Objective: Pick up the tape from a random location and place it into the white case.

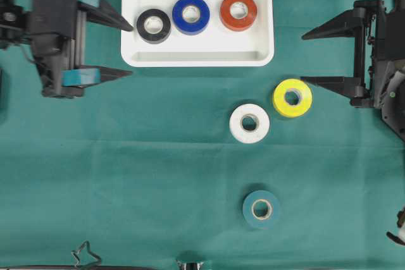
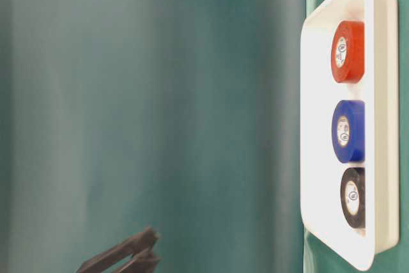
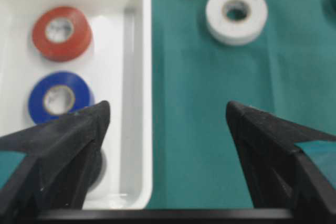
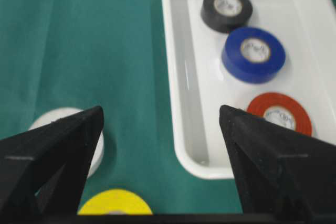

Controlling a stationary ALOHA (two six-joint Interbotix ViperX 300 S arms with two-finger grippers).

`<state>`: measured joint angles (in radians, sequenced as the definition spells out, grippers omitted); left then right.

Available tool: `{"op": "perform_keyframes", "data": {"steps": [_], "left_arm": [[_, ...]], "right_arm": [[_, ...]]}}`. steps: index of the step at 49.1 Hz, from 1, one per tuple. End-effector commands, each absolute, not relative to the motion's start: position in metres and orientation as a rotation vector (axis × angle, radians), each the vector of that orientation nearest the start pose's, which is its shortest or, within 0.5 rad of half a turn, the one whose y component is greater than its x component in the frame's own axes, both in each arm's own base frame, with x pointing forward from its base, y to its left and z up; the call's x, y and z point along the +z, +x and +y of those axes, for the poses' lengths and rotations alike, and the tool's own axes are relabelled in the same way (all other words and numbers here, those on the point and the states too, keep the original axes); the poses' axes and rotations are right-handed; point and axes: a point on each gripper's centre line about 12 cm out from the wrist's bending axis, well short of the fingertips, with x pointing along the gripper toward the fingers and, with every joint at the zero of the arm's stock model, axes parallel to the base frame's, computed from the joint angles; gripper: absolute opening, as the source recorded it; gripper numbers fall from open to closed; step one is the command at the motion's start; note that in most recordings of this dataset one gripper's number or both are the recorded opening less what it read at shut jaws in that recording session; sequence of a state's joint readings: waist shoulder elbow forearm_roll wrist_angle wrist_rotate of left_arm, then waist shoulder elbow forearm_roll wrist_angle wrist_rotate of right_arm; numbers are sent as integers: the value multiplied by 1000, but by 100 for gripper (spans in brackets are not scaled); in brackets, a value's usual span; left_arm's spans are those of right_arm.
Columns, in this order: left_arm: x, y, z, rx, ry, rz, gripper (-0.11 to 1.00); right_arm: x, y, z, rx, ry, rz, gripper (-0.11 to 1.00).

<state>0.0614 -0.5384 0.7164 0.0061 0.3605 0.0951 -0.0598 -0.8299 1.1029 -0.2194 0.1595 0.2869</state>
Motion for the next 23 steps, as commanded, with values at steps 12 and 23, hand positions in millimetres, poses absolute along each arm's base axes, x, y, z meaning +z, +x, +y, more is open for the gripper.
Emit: {"op": "perform_keyframes", "data": {"steps": [12, 23], "left_arm": [[319, 263, 16, 43, 81, 386, 99], [309, 249, 15, 44, 78, 364, 99]], "right_arm": [[265, 218, -16, -93, 56, 329, 84], [267, 219, -16, -88, 53, 310, 85]]}}
